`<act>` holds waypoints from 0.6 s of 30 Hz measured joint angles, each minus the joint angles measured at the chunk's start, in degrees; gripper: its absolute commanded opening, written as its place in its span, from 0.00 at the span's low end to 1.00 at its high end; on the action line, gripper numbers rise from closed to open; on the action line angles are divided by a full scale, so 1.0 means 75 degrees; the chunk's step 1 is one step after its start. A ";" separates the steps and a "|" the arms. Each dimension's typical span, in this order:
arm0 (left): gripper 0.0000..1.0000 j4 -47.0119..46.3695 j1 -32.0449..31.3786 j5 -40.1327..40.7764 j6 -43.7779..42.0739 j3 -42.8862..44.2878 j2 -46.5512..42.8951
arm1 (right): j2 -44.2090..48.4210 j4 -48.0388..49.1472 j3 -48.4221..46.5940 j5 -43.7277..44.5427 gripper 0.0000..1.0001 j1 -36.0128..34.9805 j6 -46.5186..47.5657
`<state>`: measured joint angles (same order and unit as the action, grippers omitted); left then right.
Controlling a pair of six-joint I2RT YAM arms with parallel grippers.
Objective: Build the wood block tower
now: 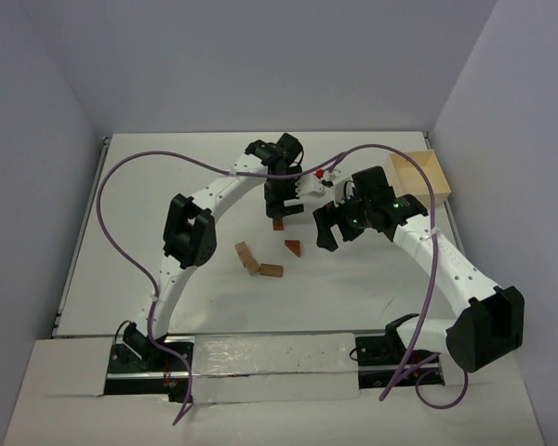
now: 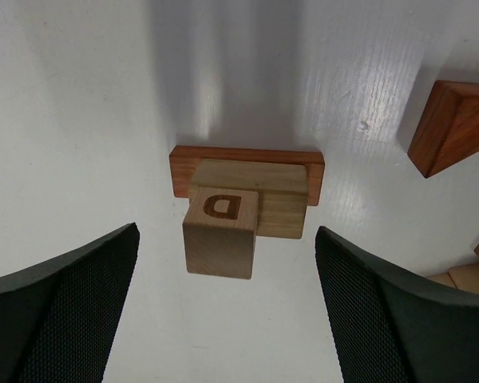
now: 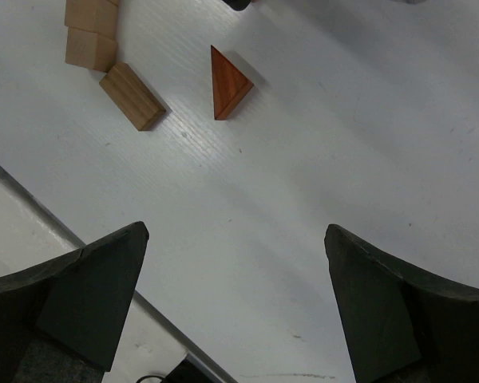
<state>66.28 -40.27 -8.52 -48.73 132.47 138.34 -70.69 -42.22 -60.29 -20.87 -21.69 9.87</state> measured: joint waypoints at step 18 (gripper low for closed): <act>0.99 -0.0063 -0.0098 0.0404 0.1546 -0.1474 -0.3832 | 0.0317 0.0269 -0.0373 -0.0069 0.99 -0.0029 0.0117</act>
<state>65.81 -41.00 -5.49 -37.14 121.42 109.60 -68.31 -40.20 -63.09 -21.39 -21.91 10.74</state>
